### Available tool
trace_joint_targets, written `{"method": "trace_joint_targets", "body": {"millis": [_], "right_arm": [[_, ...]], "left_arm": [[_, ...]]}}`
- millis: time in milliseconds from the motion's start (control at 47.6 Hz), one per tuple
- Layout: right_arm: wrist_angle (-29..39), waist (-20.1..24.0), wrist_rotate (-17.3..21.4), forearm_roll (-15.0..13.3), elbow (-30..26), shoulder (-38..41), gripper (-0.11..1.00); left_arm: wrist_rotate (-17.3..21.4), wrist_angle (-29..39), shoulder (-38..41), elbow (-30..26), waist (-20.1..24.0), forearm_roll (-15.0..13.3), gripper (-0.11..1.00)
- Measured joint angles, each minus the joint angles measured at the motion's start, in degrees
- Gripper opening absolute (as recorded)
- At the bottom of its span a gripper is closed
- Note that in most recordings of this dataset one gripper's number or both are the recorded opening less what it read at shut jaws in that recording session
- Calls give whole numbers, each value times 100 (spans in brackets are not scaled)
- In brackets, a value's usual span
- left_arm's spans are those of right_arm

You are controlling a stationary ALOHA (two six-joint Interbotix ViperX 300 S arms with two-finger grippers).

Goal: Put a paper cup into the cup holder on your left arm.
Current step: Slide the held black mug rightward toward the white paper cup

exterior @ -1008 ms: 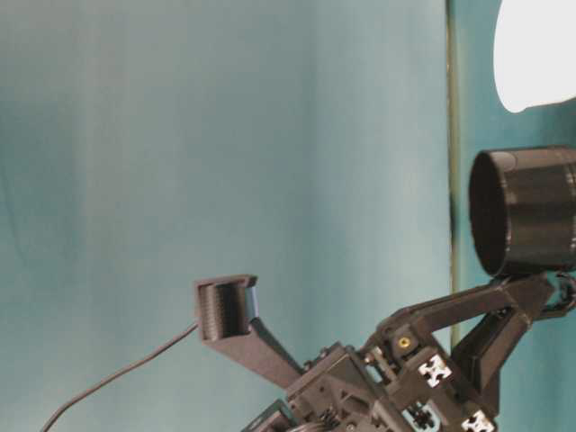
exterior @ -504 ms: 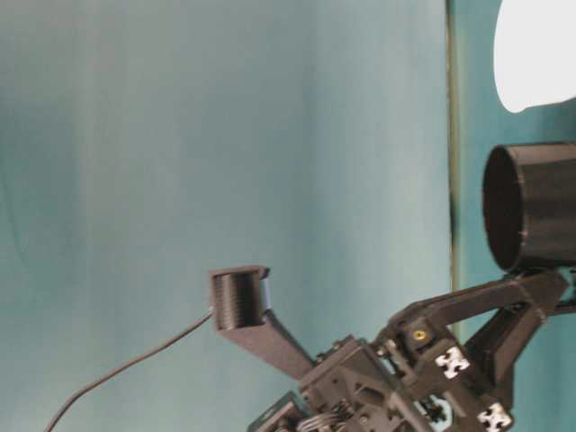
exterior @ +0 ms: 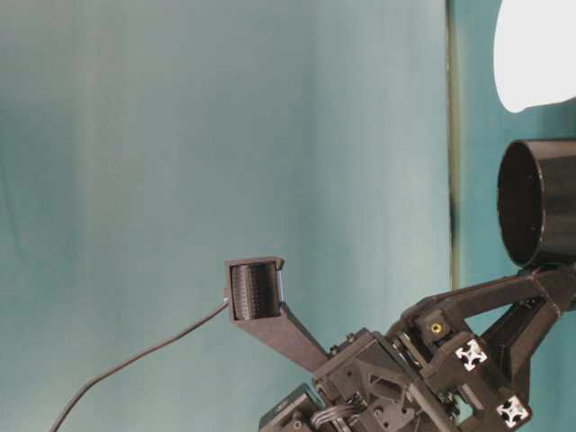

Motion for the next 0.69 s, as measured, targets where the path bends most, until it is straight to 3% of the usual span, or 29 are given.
{"method": "trace_joint_targets", "body": {"millis": [693], "right_arm": [[0,0,9,0,0,9,-4]], "left_arm": [[0,-62,176,-88,0,0,29]]}}
